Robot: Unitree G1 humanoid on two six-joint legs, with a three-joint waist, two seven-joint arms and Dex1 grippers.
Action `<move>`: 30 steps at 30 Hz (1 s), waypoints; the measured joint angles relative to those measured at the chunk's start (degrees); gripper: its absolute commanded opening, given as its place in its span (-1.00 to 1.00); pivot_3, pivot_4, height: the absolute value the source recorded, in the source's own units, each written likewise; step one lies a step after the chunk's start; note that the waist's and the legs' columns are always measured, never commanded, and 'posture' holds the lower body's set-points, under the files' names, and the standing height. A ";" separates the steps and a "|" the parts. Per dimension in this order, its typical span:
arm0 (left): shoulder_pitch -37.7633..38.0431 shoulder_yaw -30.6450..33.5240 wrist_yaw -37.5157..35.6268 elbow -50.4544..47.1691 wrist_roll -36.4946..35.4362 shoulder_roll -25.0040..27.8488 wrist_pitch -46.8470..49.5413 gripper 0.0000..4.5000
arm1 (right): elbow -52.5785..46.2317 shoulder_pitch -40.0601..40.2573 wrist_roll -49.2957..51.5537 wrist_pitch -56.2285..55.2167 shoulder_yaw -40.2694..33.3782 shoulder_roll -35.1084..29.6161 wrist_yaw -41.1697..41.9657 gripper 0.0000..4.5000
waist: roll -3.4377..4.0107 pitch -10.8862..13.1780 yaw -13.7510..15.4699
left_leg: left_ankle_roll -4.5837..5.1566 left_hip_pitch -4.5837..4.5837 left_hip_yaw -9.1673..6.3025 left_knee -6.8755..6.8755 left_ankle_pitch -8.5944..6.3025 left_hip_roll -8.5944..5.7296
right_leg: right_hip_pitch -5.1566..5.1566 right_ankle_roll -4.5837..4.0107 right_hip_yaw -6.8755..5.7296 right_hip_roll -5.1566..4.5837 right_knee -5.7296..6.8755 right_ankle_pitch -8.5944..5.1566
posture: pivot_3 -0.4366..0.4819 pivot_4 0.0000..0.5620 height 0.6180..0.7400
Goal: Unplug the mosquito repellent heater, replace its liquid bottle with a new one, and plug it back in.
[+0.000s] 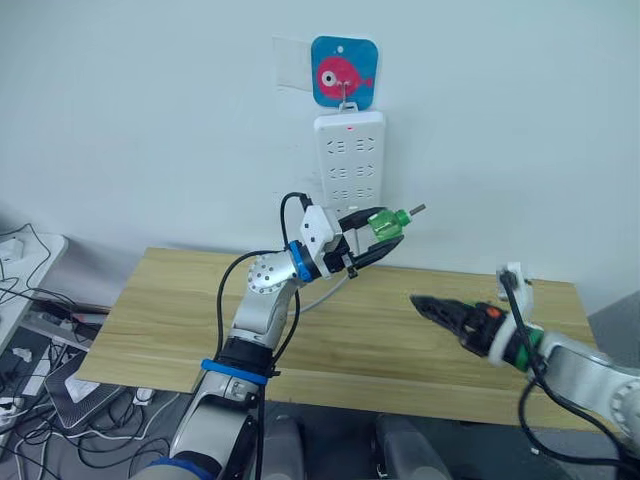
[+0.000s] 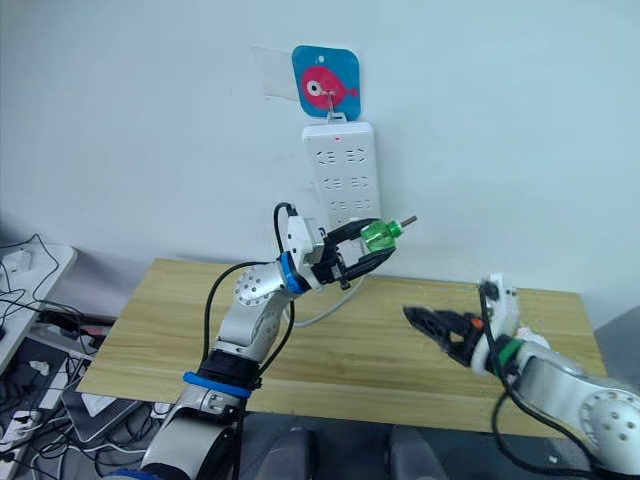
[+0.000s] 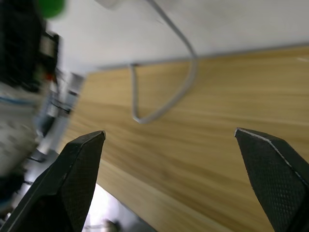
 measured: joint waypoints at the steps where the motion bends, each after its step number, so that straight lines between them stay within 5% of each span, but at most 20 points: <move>1: 0.45 -0.28 -0.82 -0.28 -0.29 0.17 0.45 0.00 | 1.46 1.79 -3.97 1.19 -0.77 -5.47 3.94 0.99 | 0.00 0.00 -0.08 | 0.00 0.02 0.05 0.00 0.00 0.00 | 0.01 0.08 0.03 0.00 -0.02 -0.02 | -0.04 -0.41 1.00; 3: 1.46 -0.58 -1.90 -0.39 -0.68 0.60 0.90 0.00 | 7.00 3.49 -11.96 2.52 -1.63 -12.72 9.78 0.99 | -0.03 0.01 -0.22 | 0.00 0.05 0.10 0.02 0.00 0.04 | 0.01 0.28 0.07 0.02 -0.05 -0.09 | -0.03 -0.41 1.00; 7: 1.72 -0.91 -1.88 -0.49 -0.69 0.43 0.93 0.00 | 14.34 2.29 -22.76 2.11 -0.06 -14.04 16.33 0.99 | -0.02 0.00 -0.16 | 0.00 0.04 0.05 0.00 0.00 0.07 | 0.00 0.27 0.04 0.07 -0.03 -0.08 | 0.00 -0.40 1.00; 20: 3.35 -0.93 -0.54 -3.08 -0.60 0.92 1.20 0.00 | 44.02 -15.29 -50.39 -2.38 14.01 -11.70 34.01 0.99 | -0.04 0.09 0.05 | 0.00 0.04 0.16 0.02 0.00 0.01 | 0.00 0.09 0.13 -0.02 -0.08 0.07 | 0.07 -0.29 1.00; 30: 4.83 -1.16 -0.15 -4.89 -0.56 1.44 2.39 0.00 | 53.77 -24.39 -60.19 -2.22 16.47 -5.66 40.55 0.99 | 0.00 0.21 0.24 | 0.00 0.04 0.15 0.02 0.00 0.00 | 0.01 0.09 0.11 -0.05 -0.09 0.07 | 0.10 -0.24 1.00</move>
